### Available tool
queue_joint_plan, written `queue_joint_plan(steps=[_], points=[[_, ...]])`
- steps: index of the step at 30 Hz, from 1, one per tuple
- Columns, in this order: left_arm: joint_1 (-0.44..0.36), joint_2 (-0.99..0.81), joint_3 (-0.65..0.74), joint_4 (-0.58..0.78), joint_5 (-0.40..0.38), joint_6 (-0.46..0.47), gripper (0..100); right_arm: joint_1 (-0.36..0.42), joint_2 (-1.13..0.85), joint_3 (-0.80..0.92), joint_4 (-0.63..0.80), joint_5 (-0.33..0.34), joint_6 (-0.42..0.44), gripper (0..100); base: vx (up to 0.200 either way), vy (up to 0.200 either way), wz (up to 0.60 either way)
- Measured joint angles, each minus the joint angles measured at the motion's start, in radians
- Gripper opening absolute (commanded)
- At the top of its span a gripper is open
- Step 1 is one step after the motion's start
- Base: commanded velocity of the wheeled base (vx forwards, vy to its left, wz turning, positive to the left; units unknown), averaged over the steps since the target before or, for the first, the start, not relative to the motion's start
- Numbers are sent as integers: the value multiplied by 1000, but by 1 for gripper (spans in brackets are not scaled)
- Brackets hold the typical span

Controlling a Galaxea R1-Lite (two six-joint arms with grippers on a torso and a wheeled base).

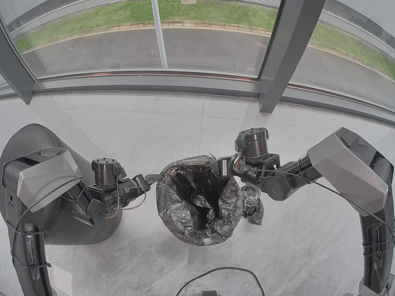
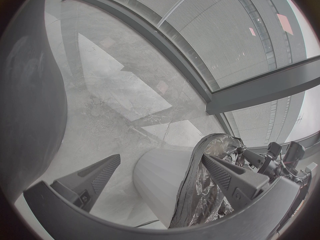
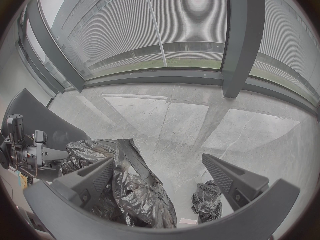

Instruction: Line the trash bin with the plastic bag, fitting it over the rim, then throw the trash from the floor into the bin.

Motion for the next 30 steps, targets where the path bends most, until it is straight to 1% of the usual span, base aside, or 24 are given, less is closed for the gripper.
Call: queue_joint_plan(steps=[26, 30], points=[[1, 49, -14, 2, -1, 2, 100, -25, 16, -13, 0, 0, -1, 100, 0, 0, 0], [1, 50, -14, 2, -1, 2, 100, -32, 20, -14, -1, -13, 0, 100, 0, 0, 0]])
